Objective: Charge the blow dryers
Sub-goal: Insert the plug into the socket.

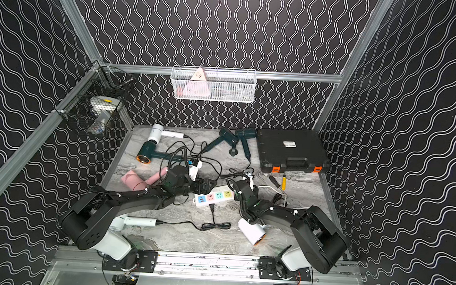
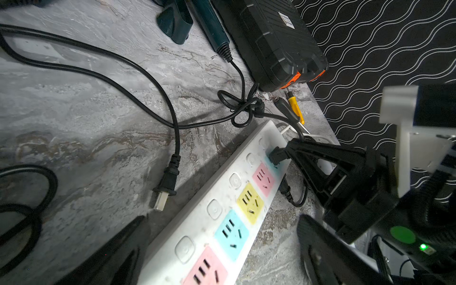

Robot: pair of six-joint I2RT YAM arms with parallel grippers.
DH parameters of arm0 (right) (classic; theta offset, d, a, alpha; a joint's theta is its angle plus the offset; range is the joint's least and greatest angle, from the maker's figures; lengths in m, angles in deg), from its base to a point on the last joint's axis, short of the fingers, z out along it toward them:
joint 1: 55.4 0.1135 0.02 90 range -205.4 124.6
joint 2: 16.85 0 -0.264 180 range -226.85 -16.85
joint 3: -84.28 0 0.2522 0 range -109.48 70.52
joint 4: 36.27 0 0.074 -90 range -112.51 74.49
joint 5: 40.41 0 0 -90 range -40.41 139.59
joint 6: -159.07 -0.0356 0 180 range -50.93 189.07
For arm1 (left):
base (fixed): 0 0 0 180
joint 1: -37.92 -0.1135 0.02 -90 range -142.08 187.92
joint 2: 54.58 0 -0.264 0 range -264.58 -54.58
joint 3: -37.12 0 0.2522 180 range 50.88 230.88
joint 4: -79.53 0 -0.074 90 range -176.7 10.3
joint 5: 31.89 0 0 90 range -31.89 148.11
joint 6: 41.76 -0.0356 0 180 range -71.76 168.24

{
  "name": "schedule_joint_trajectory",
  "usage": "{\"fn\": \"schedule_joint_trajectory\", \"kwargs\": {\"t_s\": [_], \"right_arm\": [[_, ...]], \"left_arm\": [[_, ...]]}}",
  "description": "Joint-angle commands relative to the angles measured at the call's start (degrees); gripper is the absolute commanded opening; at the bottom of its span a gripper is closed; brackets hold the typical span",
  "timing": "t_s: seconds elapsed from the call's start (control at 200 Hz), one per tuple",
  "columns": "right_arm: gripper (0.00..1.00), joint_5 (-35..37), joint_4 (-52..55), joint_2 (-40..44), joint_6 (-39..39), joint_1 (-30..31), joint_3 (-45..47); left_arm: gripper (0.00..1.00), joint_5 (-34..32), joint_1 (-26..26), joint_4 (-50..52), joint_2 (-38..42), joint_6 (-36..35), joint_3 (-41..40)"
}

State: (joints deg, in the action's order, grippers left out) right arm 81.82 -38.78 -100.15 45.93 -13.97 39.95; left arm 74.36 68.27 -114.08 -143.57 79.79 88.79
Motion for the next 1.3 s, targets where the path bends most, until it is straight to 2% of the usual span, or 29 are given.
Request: {"fn": "schedule_joint_trajectory", "kwargs": {"t_s": [0.0, 0.115, 0.34, 0.625, 0.685, 0.826, 0.981, 1.101, 1.176, 1.296], "right_arm": [[0.00, -3.5, 8.6, 0.2, -4.3, 0.4, 2.4], [0.00, -6.0, 9.7, 0.7, -5.8, 0.4, 2.4], [0.00, -8.1, 14.9, -4.6, -8.4, 0.4, -1.5], [0.00, -5.1, 22.9, -3.8, -10.1, 0.4, -6.3], [0.24, -4.4, 25.7, -3.2, -9.4, 0.4, -9.0], [0.47, -3.8, 29.5, -1.9, -7.4, 0.3, -14.8], [0.62, -4.7, 33.0, -1.3, -6.0, -0.1, -20.0], [0.76, -8.8, 35.7, -0.4, -6.0, -0.9, -23.2], [0.80, -13.9, 38.2, -1.2, -5.7, -1.1, -27.1], [0.80, -23.1, 43.6, -6.3, -6.3, -1.1, -36.1]], "left_arm": [[0.98, -0.9, 0.0, -1.2, 0.6, 0.0, -0.2], [0.98, -1.3, 0.0, -0.8, 1.0, -0.2, -0.2], [0.98, -1.9, 0.0, 0.1, 2.2, -0.6, -0.4], [0.98, -2.7, 0.0, 0.2, 3.0, -0.3, -0.8], [0.99, -3.6, 0.0, 0.5, 3.9, -0.3, -1.3], [0.99, -6.7, 0.0, 1.4, 6.8, -0.6, -2.6], [0.99, -11.2, 0.0, 3.0, 10.5, -0.8, -4.0], [0.99, -15.2, 0.0, 4.8, 13.1, -0.5, -5.0], [0.99, -17.8, -0.1, 6.5, 14.6, 0.0, -5.2], [0.99, -20.2, -1.2, 8.9, 15.2, 1.5, -5.2]]}}
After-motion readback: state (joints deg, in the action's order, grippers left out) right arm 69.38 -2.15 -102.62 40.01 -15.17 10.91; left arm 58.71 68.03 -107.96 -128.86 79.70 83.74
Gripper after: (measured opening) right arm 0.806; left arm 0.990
